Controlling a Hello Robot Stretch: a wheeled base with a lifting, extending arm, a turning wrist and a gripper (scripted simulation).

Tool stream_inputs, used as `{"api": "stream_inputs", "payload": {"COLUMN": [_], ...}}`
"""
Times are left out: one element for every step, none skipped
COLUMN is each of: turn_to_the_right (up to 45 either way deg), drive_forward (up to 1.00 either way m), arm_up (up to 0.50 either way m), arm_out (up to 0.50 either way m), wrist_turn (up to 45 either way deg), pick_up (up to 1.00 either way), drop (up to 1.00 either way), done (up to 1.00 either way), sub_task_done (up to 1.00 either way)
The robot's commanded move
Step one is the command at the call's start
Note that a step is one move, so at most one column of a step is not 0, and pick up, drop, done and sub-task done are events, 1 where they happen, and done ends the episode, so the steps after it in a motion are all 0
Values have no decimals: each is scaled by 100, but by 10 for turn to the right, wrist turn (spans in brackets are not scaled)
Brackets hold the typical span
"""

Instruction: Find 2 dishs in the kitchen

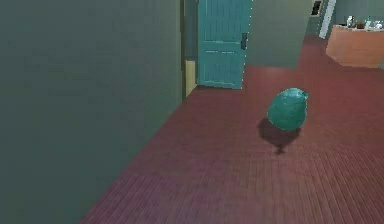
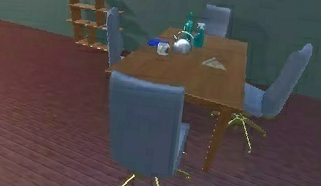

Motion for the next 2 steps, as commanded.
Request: {"api": "stream_inputs", "payload": {"turn_to_the_right": [150, 0], "drive_forward": [0, 75], "arm_up": [0, 0], "arm_out": [0, 0], "wrist_turn": [0, 0], "pick_up": [0, 0], "drop": [0, 0], "done": [0, 0], "sub_task_done": [0, 0]}}
